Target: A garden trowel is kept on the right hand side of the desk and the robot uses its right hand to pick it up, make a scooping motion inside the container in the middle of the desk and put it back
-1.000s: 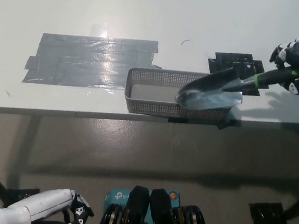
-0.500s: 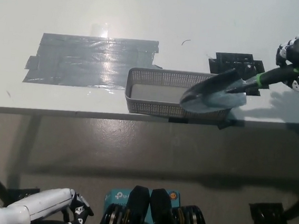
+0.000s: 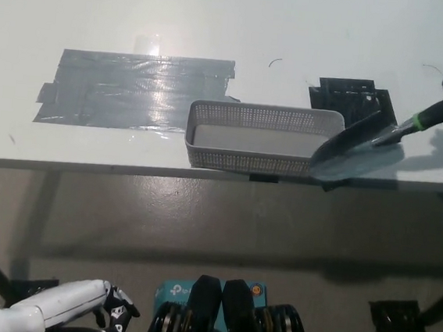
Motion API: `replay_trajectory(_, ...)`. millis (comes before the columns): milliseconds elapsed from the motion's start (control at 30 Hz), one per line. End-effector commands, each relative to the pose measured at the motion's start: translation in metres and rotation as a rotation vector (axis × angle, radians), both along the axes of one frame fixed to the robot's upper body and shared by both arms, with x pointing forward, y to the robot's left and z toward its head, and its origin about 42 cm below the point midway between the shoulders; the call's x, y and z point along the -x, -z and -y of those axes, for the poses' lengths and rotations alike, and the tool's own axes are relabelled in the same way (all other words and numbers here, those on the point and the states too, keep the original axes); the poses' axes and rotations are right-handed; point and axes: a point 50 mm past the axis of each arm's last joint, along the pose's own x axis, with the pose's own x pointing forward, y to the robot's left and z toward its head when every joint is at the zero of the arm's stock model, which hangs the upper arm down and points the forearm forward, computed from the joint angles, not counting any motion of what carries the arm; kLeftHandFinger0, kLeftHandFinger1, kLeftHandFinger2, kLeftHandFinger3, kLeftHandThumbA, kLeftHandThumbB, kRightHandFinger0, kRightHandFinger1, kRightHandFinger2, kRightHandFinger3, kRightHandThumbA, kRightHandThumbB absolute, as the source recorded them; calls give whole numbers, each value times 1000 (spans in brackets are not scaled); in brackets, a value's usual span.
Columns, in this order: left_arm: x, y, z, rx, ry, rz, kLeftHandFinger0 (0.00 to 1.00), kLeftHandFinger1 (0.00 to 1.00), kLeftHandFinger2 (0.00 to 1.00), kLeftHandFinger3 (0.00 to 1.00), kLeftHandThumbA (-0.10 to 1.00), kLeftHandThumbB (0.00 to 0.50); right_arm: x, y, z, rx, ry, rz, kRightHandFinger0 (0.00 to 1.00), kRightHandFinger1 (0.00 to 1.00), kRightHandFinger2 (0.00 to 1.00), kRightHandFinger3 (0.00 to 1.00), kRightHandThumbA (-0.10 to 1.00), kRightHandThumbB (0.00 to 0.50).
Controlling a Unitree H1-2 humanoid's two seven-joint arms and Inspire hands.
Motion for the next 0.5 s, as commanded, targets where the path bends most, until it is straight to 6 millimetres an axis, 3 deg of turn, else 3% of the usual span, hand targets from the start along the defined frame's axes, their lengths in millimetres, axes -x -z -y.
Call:
replay_trajectory(0, 2, -6, -3, -8, -5, 25, 614, 630, 728, 842, 919, 129, -8, -61, 8, -58, 80, 112, 0, 265, 635, 96, -100, 46)
replay_trajectory(33, 2, -6, -3, -7, -6, 27, 608, 625, 722, 836, 915, 128, -7, -62, 8, -60, 79, 115, 0, 280, 647, 170, -100, 79)
replay_trajectory(67, 1, -5, -3, -9, -7, 31, 603, 623, 716, 834, 932, 143, -7, -66, 5, -74, 79, 115, 0, 333, 686, 274, -100, 77)
replay_trajectory(100, 2, -6, -3, -16, -9, 28, 602, 625, 721, 846, 945, 142, -7, -70, 4, -82, 75, 119, 0, 371, 713, 316, -100, 71)
replay_trajectory(200, 4, -3, -2, -12, -12, 20, 612, 635, 727, 858, 937, 137, -7, -70, 0, -105, 34, 135, 0, 308, 625, 291, -100, 97)
replay_trajectory(400, 5, -1, -3, -8, -6, 25, 599, 616, 711, 819, 952, 140, -7, -75, -2, -120, 55, 133, 0, 316, 618, 323, -100, 65)
replay_trajectory(467, 5, -1, -2, -12, -9, 19, 608, 627, 719, 829, 966, 151, -6, -76, -2, -113, 59, 139, 0, 290, 587, 305, -100, 81)
